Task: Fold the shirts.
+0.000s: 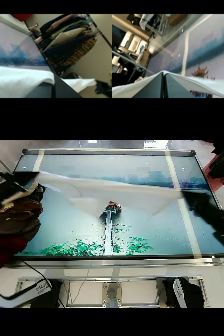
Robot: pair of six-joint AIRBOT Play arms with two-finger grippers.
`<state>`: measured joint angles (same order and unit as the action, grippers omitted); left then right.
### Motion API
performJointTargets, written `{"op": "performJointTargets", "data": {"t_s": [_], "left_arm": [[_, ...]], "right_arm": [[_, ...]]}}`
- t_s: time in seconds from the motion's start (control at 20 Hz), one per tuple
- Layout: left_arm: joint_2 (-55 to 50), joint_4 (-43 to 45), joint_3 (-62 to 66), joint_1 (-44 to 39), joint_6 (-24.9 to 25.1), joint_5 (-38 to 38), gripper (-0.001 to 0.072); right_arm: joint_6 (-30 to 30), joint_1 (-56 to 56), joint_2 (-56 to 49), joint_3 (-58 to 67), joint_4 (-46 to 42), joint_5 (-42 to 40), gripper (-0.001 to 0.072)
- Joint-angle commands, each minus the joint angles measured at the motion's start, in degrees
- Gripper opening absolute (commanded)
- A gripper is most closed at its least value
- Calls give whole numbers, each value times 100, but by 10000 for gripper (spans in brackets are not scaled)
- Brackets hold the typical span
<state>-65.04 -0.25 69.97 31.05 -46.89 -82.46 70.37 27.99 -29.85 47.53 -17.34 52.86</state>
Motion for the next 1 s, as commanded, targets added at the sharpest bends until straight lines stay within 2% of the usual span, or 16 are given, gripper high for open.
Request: {"op": "performJointTargets", "data": {"t_s": [0.0,0.15,0.25,0.35,0.45,0.55,0.7,0.8,0.85,0.95], "left_arm": [[1652,2015,1250,175,-549,396,11],[2710,3842,2164,175,-890,1707,11],[2830,4138,2647,175,-920,1943,11],[2629,4131,2813,175,-1082,2044,11],[2194,4063,2811,173,-1456,1810,11],[1495,3783,2785,111,-1565,1126,11],[332,4463,2638,-778,-1845,525,11],[-485,5497,2371,-1801,-1976,535,11],[-911,6024,2234,-2286,-1987,695,11],[-1860,7204,2116,-3080,-2481,1436,12]], "right_arm": [[214,1078,866,1797,-973,433,20],[142,1609,758,3300,-1784,459,20],[-11,1692,450,3888,-1792,396,20],[-151,1692,-2,4162,-1438,369,20],[-199,1690,-546,4172,-935,686,20],[-297,1687,-1202,4131,-647,1469,20],[-376,1032,-2002,3464,-1088,1781,20],[-422,127,-2411,2798,-1897,1419,20],[-420,-422,-2647,2452,-2463,944,20],[-125,-1292,-3169,1926,-3576,-350,20]]}}
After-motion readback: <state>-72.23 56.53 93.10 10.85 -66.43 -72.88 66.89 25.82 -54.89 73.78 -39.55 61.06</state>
